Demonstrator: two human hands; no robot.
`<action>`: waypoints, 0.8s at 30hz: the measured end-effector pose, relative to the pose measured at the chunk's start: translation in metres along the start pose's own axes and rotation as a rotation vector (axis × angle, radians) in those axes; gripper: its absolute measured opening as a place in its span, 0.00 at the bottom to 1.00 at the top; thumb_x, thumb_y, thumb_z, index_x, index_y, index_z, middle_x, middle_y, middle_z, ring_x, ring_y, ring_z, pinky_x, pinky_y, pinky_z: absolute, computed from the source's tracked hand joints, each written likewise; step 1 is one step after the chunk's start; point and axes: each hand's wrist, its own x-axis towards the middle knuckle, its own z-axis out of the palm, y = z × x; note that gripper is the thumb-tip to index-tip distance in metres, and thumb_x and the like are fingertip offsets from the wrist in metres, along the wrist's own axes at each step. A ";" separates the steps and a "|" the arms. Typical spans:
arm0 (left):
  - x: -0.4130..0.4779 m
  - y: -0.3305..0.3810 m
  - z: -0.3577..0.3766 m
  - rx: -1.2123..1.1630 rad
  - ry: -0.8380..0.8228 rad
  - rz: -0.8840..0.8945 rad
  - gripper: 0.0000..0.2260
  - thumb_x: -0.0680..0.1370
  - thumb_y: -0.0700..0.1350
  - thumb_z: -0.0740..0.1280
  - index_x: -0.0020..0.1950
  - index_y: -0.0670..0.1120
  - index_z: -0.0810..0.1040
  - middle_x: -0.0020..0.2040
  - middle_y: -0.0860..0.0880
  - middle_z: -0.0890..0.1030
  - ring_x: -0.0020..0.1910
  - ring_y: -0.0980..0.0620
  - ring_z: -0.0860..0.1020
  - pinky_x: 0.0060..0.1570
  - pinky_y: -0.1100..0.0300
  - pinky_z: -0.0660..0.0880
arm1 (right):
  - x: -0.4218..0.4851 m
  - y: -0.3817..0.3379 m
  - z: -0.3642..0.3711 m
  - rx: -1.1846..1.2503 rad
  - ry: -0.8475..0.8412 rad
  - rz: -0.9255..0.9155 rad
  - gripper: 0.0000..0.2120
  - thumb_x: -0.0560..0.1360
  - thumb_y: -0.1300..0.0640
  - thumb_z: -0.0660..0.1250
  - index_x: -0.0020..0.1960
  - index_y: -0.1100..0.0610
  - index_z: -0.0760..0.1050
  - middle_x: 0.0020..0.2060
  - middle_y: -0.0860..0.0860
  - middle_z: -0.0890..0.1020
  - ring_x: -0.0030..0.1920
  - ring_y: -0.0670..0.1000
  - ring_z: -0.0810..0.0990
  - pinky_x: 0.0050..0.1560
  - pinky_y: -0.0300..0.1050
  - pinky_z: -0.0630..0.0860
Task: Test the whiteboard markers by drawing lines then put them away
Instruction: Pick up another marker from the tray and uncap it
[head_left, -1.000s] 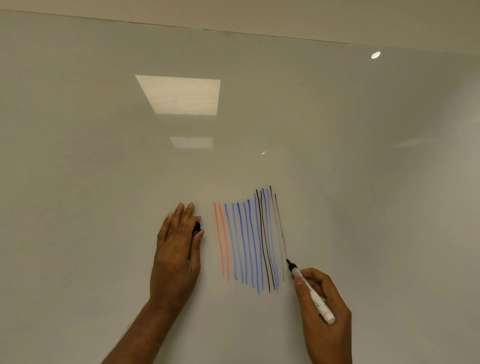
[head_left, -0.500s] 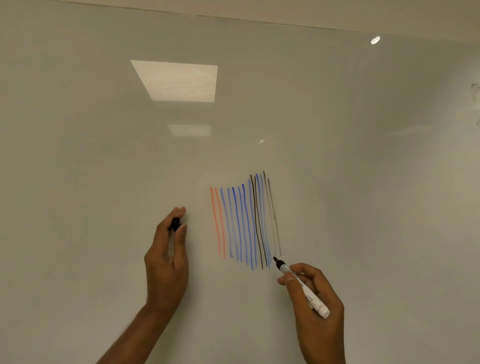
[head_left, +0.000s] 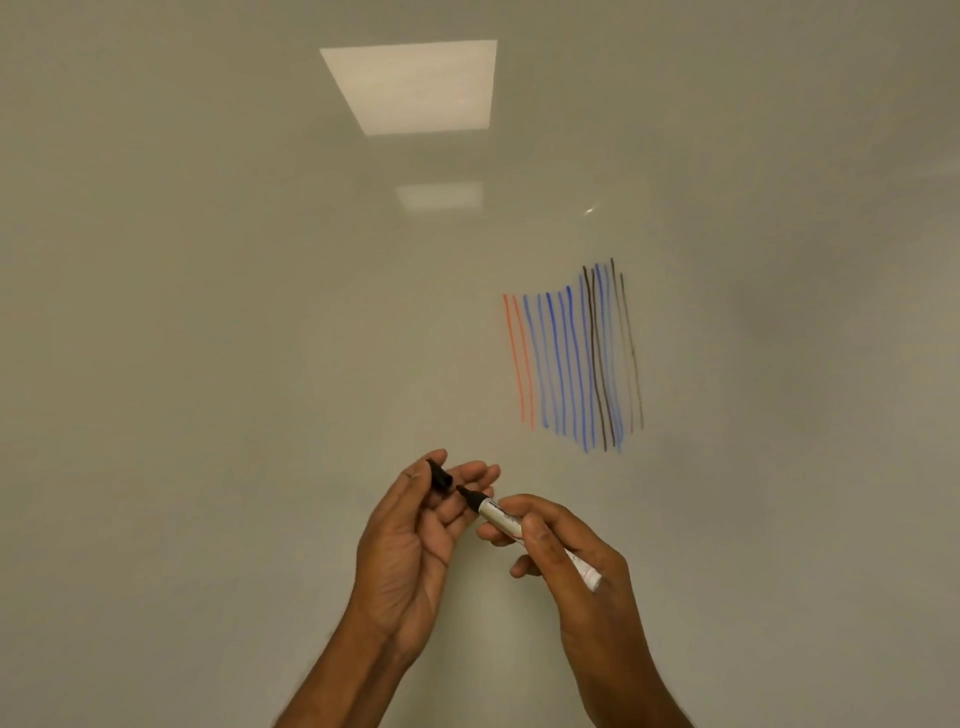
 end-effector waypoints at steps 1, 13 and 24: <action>-0.004 0.000 -0.002 0.004 -0.003 -0.012 0.12 0.86 0.43 0.57 0.64 0.38 0.73 0.57 0.30 0.82 0.60 0.34 0.82 0.56 0.44 0.81 | -0.001 0.001 0.004 0.005 0.000 0.012 0.22 0.74 0.40 0.62 0.58 0.53 0.81 0.52 0.49 0.86 0.54 0.50 0.83 0.48 0.42 0.79; -0.029 -0.007 -0.032 0.016 0.059 -0.049 0.13 0.86 0.44 0.57 0.65 0.38 0.75 0.55 0.29 0.82 0.58 0.35 0.83 0.53 0.48 0.84 | -0.019 0.017 0.042 0.080 0.054 0.037 0.12 0.77 0.55 0.62 0.54 0.51 0.83 0.48 0.42 0.86 0.52 0.43 0.83 0.51 0.35 0.78; -0.051 -0.008 -0.102 0.052 0.208 -0.108 0.14 0.85 0.44 0.59 0.67 0.39 0.75 0.55 0.33 0.83 0.50 0.41 0.85 0.51 0.52 0.83 | -0.048 0.062 0.083 0.070 -0.036 0.215 0.10 0.81 0.58 0.63 0.55 0.52 0.83 0.50 0.42 0.86 0.54 0.44 0.83 0.53 0.37 0.79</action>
